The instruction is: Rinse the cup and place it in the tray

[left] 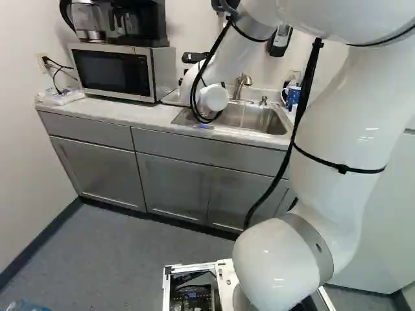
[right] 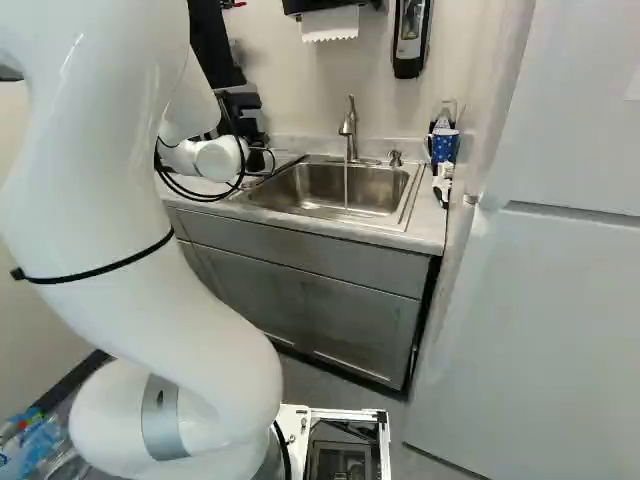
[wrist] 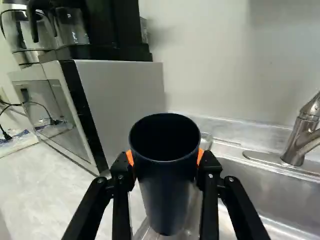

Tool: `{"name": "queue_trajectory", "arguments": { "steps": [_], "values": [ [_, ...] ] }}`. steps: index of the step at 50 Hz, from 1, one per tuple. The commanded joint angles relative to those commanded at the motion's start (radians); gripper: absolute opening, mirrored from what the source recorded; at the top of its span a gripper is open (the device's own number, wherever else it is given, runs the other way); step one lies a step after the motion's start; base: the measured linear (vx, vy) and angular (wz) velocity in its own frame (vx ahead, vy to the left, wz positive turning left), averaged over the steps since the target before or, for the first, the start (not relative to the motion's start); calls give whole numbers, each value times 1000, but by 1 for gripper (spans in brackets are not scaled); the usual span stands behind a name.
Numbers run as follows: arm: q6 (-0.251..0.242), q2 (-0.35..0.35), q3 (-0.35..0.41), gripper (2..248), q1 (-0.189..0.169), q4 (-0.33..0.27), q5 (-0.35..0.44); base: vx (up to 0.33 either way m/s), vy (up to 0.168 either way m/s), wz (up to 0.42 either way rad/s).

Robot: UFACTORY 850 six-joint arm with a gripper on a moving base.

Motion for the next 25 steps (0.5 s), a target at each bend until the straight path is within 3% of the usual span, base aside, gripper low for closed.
{"name": "queue_trajectory", "arguments": {
  "steps": [25],
  "values": [
    [0,7,8,125,-71,0,-20,0,0,0]
  ]
}}
